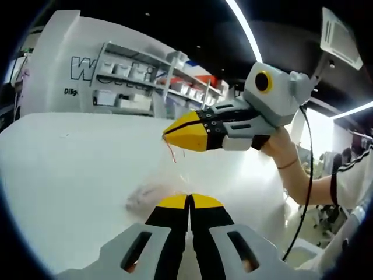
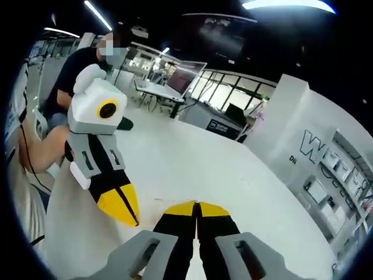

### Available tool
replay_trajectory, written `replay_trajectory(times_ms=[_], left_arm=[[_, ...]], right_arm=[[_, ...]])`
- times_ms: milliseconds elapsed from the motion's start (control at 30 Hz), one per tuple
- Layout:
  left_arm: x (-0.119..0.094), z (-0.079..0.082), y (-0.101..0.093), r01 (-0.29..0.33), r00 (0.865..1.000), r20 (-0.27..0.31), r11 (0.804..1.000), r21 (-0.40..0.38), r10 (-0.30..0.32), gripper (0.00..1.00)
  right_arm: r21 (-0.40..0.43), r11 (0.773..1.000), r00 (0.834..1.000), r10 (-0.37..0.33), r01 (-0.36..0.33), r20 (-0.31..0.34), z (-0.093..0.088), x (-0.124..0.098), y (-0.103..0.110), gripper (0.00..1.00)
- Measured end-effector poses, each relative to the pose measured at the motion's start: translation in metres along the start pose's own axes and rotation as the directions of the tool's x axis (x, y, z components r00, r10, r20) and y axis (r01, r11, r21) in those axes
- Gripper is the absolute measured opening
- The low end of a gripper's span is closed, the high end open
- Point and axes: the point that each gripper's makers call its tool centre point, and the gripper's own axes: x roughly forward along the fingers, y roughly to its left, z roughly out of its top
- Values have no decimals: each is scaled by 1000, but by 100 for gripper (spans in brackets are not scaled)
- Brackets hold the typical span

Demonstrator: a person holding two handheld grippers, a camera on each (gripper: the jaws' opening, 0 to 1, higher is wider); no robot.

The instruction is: Open the resealable bag by pulling the two sides of the seal apart until the entire bag opening is separated and visibly accessible.

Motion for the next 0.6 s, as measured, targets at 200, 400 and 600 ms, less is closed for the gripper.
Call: replay_trajectory(times_ms=[200, 400, 600], left_arm=[[-4, 2, 3, -2, 1000, 14, 1000, -17, 2, 2], [-5, 0, -3, 11, 1000, 10, 999, 33, -11, 2], [-5, -3, -4, 14, 1000, -5, 999, 47, -14, 2]], right_arm=[[0, 1000, 1000, -1, 1, 7, 1, 0, 1, 0], [1, 1000, 1000, -3, 3, 13, 3, -1, 1, 0], [-2, 1000, 1000, -9, 9, 14, 4, -2, 0, 0]])
